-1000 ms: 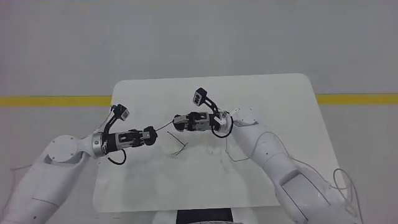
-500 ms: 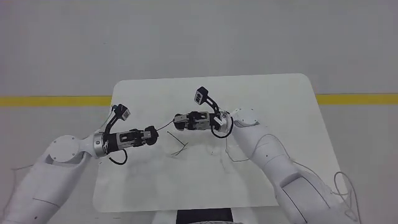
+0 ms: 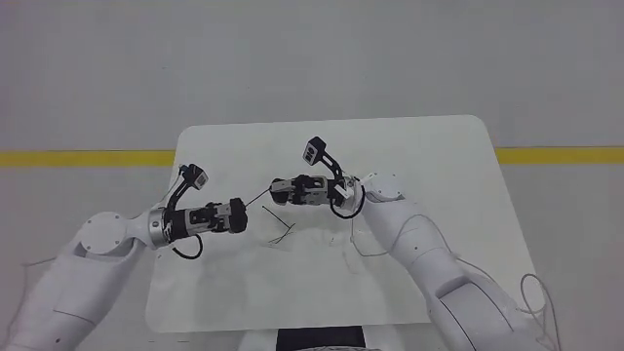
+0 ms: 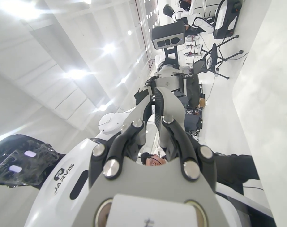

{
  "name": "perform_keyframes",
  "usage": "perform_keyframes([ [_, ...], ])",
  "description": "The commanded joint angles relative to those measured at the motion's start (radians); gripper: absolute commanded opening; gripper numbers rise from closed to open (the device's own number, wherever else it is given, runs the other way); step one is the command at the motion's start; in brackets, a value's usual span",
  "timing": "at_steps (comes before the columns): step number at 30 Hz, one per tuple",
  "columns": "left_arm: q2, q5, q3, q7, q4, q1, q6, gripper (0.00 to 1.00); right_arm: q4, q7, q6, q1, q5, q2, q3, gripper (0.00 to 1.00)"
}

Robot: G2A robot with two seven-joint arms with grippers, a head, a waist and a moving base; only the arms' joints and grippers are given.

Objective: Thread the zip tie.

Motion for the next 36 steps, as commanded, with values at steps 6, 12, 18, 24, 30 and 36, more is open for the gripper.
perform_keyframes([
  [6,0.0,0.002,-0.001,0.003,0.001,0.0,0.001,1.0,0.0,-0.001,0.0,0.0,-0.001,0.0,0.0,0.0],
  [12,-0.009,-0.035,0.045,-0.003,0.003,-0.011,0.02,1.0,-0.121,-0.054,0.0,-0.056,-0.018,0.001,-0.016,0.0],
  [18,-0.021,-0.105,0.082,-0.045,0.05,-0.05,0.008,1.0,-0.143,-0.071,0.0,-0.073,-0.007,-0.004,-0.045,0.0],
  [24,-0.027,-0.145,0.097,-0.069,0.08,-0.074,-0.006,1.0,-0.135,-0.077,0.0,-0.071,0.007,-0.007,-0.061,0.0],
  [30,-0.028,-0.143,0.096,-0.066,0.082,-0.077,-0.009,1.0,-0.131,-0.075,0.0,-0.069,0.01,-0.007,-0.064,0.0],
  [36,-0.031,-0.132,0.106,-0.031,0.067,-0.076,0.001,1.0,-0.182,-0.122,0.013,-0.092,-0.021,0.001,-0.066,0.0],
])
